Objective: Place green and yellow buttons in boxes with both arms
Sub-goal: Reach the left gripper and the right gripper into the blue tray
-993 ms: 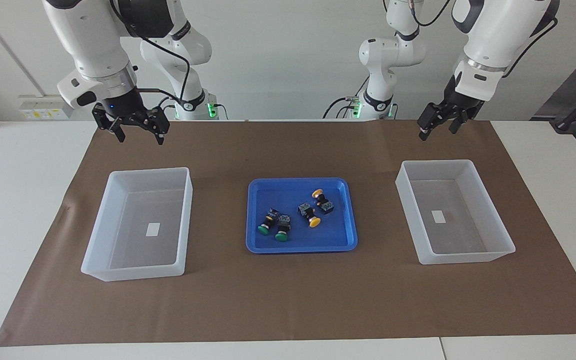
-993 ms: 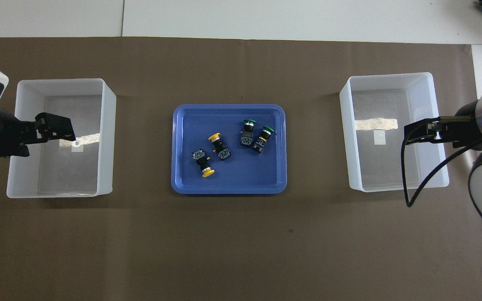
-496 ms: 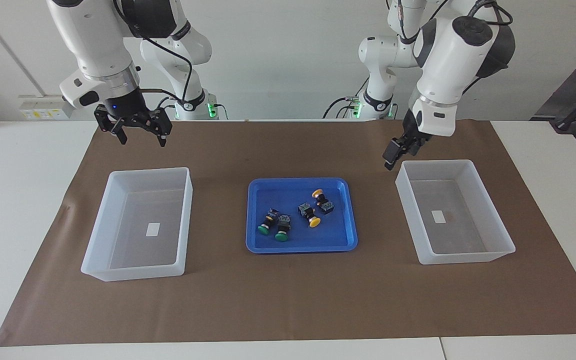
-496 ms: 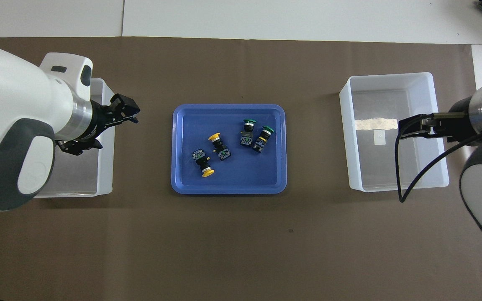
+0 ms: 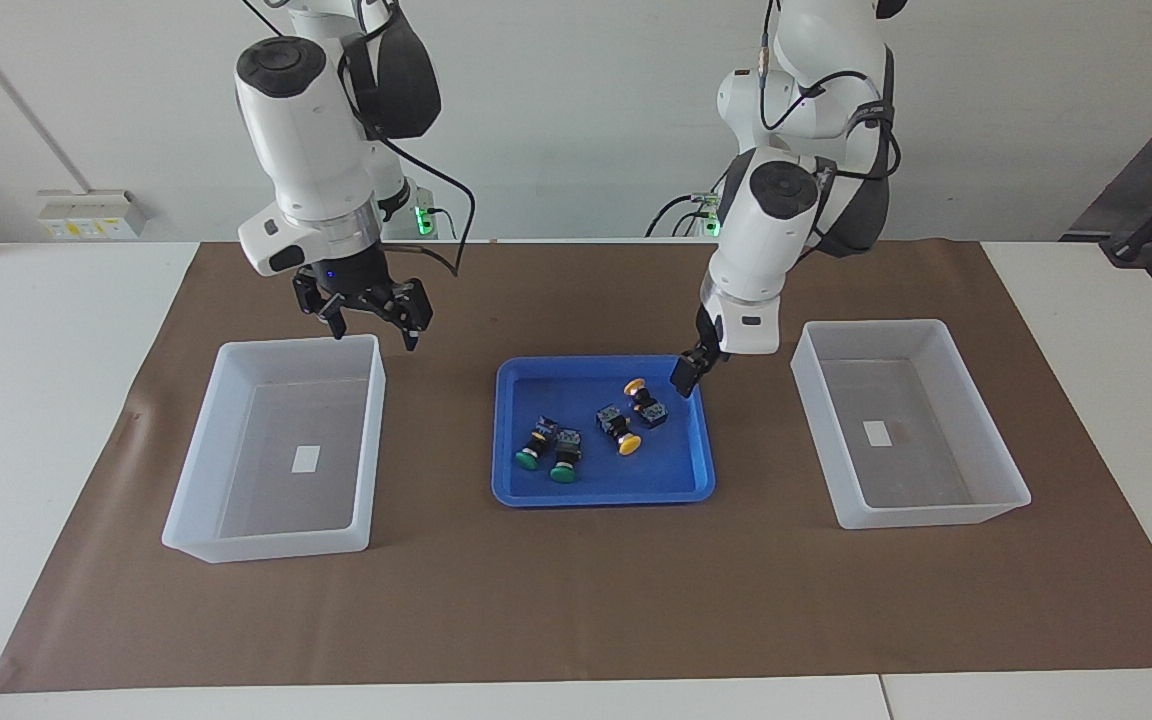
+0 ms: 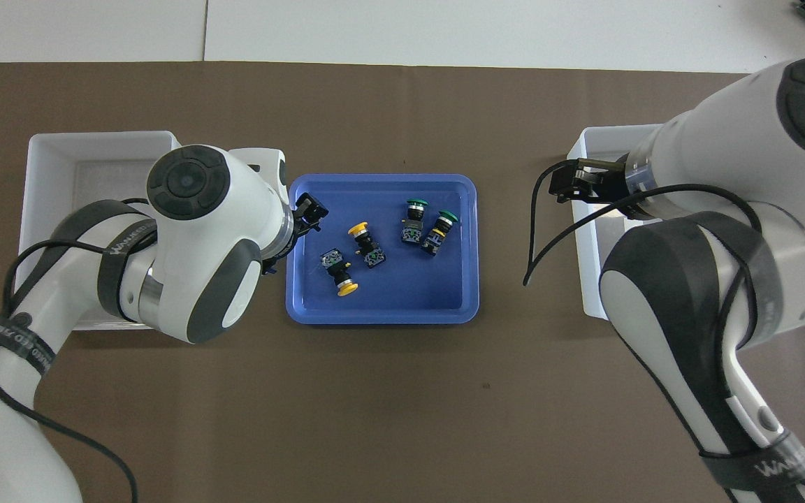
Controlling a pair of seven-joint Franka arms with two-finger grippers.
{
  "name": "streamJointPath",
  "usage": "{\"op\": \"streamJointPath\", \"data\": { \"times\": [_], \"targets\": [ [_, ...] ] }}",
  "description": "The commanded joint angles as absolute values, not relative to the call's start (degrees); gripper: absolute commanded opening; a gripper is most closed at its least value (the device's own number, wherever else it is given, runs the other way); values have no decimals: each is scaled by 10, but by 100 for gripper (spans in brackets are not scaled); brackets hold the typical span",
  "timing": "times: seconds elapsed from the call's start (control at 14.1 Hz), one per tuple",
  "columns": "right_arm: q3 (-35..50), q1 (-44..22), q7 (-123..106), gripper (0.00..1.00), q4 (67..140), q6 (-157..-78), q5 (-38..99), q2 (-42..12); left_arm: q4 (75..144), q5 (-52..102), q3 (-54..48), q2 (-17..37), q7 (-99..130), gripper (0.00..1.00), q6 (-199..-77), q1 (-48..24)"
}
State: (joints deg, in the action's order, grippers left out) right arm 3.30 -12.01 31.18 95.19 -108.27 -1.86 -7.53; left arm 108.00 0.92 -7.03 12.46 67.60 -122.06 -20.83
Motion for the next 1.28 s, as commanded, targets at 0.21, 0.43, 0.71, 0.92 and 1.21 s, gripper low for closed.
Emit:
{"op": "streamJointPath", "data": {
  "times": [0.21,0.43,0.71,0.92,1.21],
  "targets": [
    [36,-180,444,100,938,-1178,-47,-171,1110,-12,-62,184,715,100,-1290,-251],
    [36,-207,485,100,939,-1221,-53,-208,1134,-12,-62,184,728,100,-1335,-260],
    [36,-227,490,100,940,-1236,-55,-238,1135,-12,-62,185,727,42,-1339,-259],
    [36,-256,524,100,940,-1259,-89,-264,1129,-13,-62,185,718,0,-1332,-257],
    [36,-263,555,91,949,-1283,-127,-280,1099,-13,-62,177,659,0,-1274,-233]
  ]
}}
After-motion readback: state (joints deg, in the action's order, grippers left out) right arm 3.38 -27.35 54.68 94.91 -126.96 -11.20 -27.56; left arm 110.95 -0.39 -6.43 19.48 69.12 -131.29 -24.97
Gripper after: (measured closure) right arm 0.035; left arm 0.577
